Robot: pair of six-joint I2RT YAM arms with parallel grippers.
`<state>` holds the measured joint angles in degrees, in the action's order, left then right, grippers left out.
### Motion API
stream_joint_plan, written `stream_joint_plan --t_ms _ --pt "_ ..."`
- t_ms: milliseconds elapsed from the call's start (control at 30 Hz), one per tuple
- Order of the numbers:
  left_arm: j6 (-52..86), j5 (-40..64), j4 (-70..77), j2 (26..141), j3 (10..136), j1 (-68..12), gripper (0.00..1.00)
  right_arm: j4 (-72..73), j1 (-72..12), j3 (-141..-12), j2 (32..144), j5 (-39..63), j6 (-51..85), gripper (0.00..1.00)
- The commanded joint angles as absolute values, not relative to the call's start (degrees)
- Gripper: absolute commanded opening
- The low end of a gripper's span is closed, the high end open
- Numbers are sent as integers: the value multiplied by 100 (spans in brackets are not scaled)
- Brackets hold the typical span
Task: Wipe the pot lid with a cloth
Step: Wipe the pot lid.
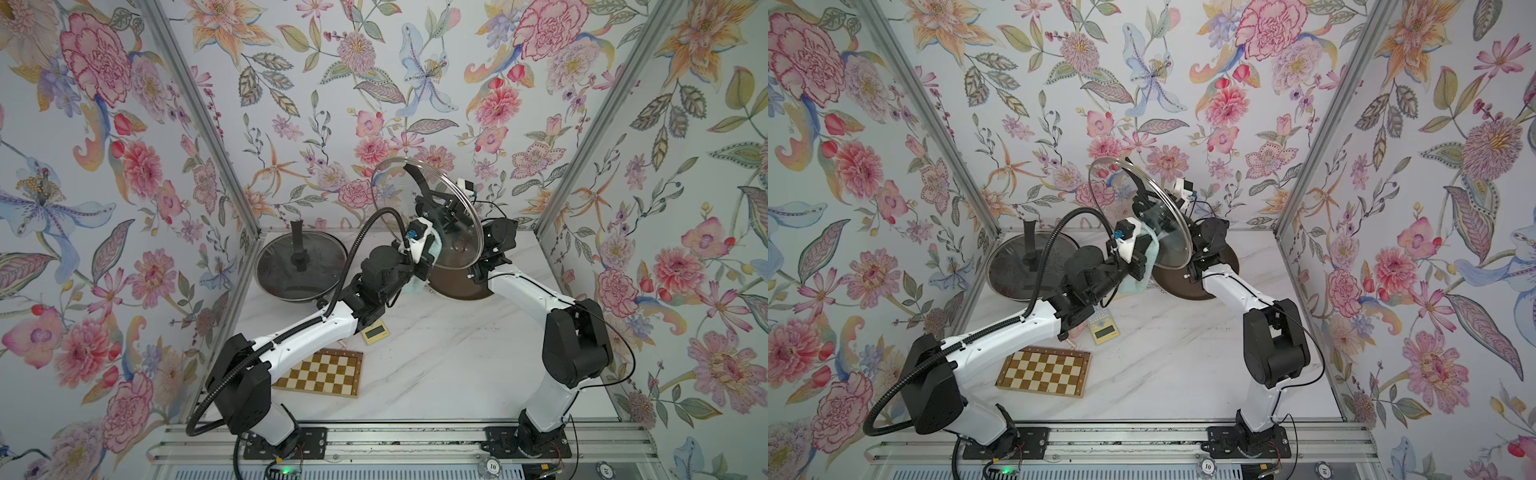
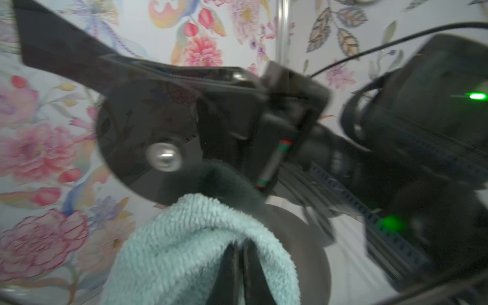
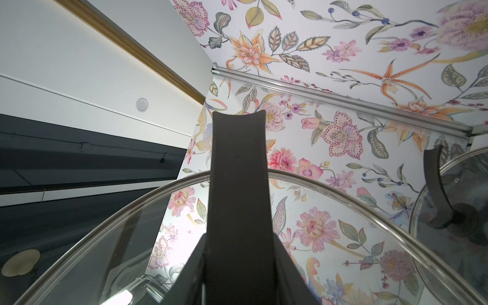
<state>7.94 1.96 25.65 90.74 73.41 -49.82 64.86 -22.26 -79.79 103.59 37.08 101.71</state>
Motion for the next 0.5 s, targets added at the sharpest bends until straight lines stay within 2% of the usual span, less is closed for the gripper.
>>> stream_joint_plan --t_ms 0,233,367,467 --pt "698 1290 2835 9122 8022 -5158 0 7184 -2285 -8261 10478 3698 10395 0" --pt "111 804 2914 8616 8582 -4972 0 7371 -2137 -7438 10270 3633 10306 0" --pt "-167 278 2729 8090 8038 -4797 0 7155 -1731 -7053 9906 3630 10033 0" --pt "-255 -107 2379 7627 7529 -4630 0 6343 -1332 -6952 9441 3724 9296 0"
